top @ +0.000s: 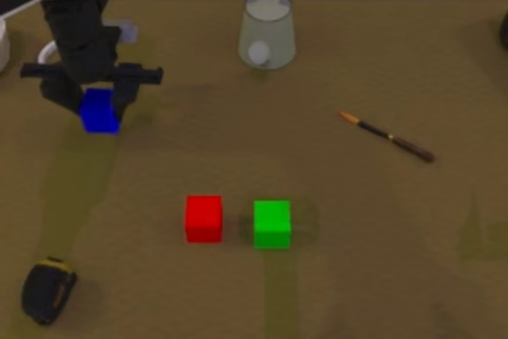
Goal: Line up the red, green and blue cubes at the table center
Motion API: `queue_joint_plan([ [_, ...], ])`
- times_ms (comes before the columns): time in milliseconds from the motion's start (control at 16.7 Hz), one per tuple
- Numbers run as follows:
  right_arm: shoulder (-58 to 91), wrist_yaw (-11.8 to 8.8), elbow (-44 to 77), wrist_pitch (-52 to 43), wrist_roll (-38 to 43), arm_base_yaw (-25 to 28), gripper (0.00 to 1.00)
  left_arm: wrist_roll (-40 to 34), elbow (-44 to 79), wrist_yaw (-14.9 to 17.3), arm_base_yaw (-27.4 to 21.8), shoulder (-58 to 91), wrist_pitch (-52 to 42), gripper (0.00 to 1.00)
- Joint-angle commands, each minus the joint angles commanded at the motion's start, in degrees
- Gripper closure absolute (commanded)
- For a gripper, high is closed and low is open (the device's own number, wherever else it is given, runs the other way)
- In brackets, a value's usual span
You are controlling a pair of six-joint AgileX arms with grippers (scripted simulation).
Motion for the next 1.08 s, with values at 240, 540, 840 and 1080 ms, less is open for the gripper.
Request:
queue_joint_plan([
  [240, 0.0, 0.0, 0.0, 0.0, 0.0, 0.0, 0.0, 0.0, 3.1, 0.0, 0.4, -1.7, -4.3, 1.0],
  [540, 0.0, 0.0, 0.0, 0.0, 0.0, 0.0, 0.0, -0.7, 3.7, -0.1, -0.8, -1.1, -4.5, 1.0],
  [840, 0.0, 0.0, 0.0, 0.0, 0.0, 0.0, 0.0, -12.9, 11.3, -0.1, -12.0, 2.7, -8.7, 1.0],
  [1080, 0.0, 0.0, 0.0, 0.0, 0.0, 0.0, 0.0, -29.7, 19.4, 0.0, -26.2, 6.7, -13.7, 1.0],
])
